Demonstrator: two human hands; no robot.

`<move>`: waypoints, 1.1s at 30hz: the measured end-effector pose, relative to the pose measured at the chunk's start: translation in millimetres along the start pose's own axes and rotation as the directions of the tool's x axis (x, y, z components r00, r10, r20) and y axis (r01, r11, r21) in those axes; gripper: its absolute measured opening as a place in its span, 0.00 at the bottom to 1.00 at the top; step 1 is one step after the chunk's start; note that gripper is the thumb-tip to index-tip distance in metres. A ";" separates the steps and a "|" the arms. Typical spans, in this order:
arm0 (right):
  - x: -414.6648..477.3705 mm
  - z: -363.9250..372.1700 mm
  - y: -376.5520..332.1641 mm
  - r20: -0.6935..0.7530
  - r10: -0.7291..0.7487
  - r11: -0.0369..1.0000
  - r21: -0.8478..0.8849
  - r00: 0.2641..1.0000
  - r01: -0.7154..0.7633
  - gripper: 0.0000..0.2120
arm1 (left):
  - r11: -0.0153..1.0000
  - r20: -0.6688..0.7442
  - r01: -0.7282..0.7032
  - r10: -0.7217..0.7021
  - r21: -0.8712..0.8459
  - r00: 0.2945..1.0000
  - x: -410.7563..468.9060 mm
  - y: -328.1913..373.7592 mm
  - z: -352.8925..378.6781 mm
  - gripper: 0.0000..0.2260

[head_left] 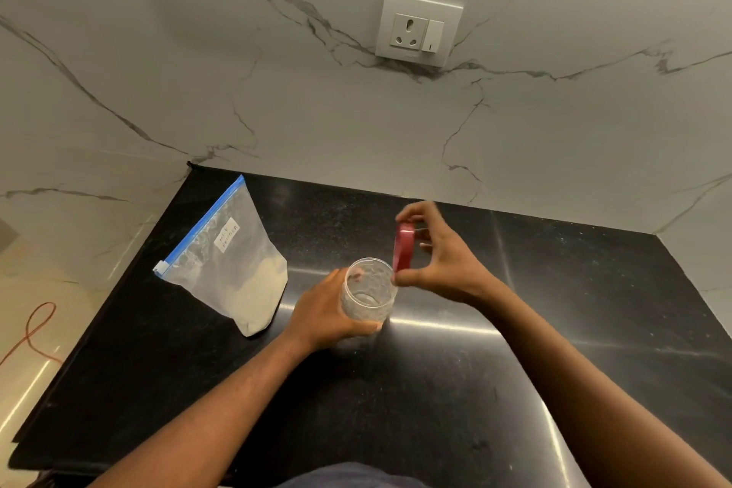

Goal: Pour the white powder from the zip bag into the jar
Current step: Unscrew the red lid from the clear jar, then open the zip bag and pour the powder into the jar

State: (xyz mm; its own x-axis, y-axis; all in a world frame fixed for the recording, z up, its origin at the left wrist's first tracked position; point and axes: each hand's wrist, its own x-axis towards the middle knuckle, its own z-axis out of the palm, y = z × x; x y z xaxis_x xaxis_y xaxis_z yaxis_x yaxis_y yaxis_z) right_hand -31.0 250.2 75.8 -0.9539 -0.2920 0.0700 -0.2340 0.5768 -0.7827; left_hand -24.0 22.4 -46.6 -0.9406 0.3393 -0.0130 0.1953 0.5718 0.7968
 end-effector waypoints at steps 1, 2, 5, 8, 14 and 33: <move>-4.1 1.0 14.2 -0.112 0.067 0.994 0.095 0.991 -0.057 0.38 | 1.000 -0.009 0.016 -0.016 0.007 1.000 0.2 0.6 0.6 0.44; -8.2 5.1 29.4 -0.208 0.145 0.980 0.163 0.967 -0.112 0.38 | 0.999 -0.019 0.036 -0.036 0.013 0.999 0.0 1.2 1.5 0.44; -20.0 27.3 74.8 -0.358 0.358 0.924 0.266 0.862 -0.274 0.38 | 0.998 -0.031 0.065 -0.064 0.025 0.997 -1.4 1.9 2.6 0.45; -31.0 49.0 110.9 -0.376 0.481 0.869 0.326 0.792 -0.372 0.37 | 0.996 -0.029 0.084 -0.083 0.026 0.996 -3.3 3.8 1.0 0.46; -45.8 68.1 131.6 -0.371 0.496 0.867 0.151 0.785 -0.476 0.45 | 0.993 -0.011 0.110 -0.109 0.037 0.994 -4.4 6.7 1.3 0.47; 6.8 64.7 -39.4 -0.353 -0.040 0.981 0.164 0.935 0.104 0.14 | 0.987 -0.469 0.104 -0.151 -0.124 0.870 -85.8 47.4 -101.3 0.14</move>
State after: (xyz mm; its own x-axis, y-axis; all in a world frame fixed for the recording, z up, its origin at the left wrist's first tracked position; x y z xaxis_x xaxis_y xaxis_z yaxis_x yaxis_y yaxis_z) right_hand -16.1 176.1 67.1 -0.9487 -0.0266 0.3149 -0.2976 0.4107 -0.8618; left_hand 37.8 -55.2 53.4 -0.9783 -0.1409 0.1516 0.0601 0.5074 0.8596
